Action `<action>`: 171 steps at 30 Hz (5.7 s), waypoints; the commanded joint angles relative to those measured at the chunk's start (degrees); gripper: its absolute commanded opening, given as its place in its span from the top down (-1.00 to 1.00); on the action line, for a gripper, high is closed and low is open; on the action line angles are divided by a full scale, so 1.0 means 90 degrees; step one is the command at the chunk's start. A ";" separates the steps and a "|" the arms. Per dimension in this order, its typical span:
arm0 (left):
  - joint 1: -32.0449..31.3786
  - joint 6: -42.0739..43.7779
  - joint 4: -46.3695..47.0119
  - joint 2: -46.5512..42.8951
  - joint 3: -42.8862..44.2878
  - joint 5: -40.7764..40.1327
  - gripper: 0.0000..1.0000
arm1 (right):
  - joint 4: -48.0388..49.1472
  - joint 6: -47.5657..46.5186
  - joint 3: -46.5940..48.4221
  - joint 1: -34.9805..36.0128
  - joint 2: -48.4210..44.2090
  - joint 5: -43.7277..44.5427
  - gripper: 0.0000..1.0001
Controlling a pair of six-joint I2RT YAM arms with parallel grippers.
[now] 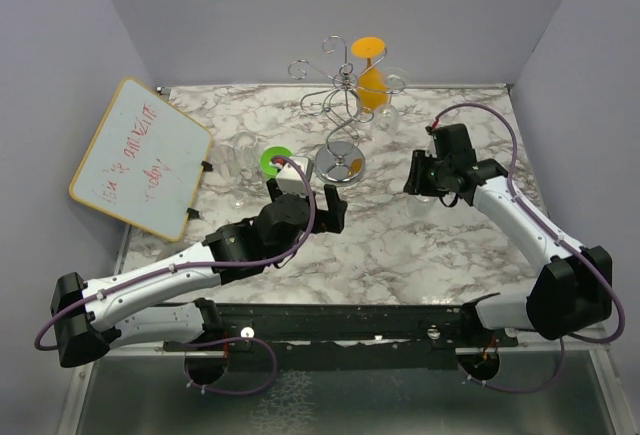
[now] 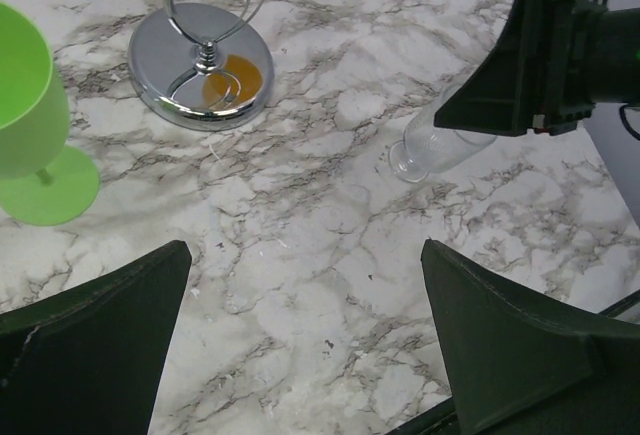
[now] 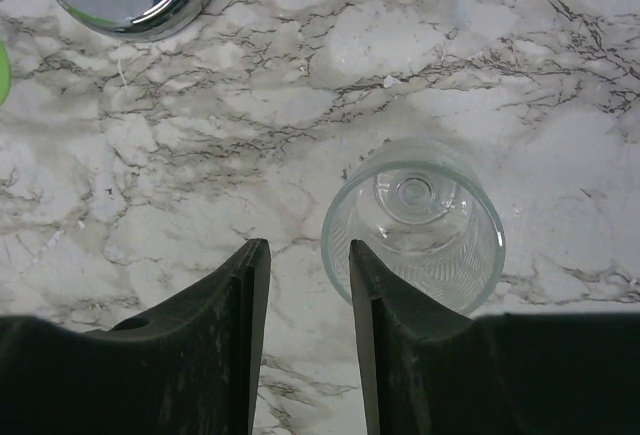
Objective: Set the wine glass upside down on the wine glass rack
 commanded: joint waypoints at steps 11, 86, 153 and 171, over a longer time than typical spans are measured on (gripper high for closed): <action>0.0026 0.0426 0.0502 -0.0041 -0.0108 0.0781 -0.98 | 0.0459 -0.0220 -0.0288 0.0140 0.0468 0.0226 0.75; 0.0237 -0.7406 0.3268 0.2275 0.0843 0.0720 -0.50 | 0.8120 0.2843 -0.3972 0.0933 -0.3962 -0.2520 0.99; 0.0247 0.4610 0.4904 0.1061 -0.0348 0.3776 0.69 | 0.1872 0.2489 0.0061 0.0934 -0.3959 -0.2367 -0.54; 0.0247 0.5411 0.4786 0.2042 0.0185 0.3980 0.79 | 0.1087 0.2685 0.0099 0.0935 -0.2717 -0.3770 0.02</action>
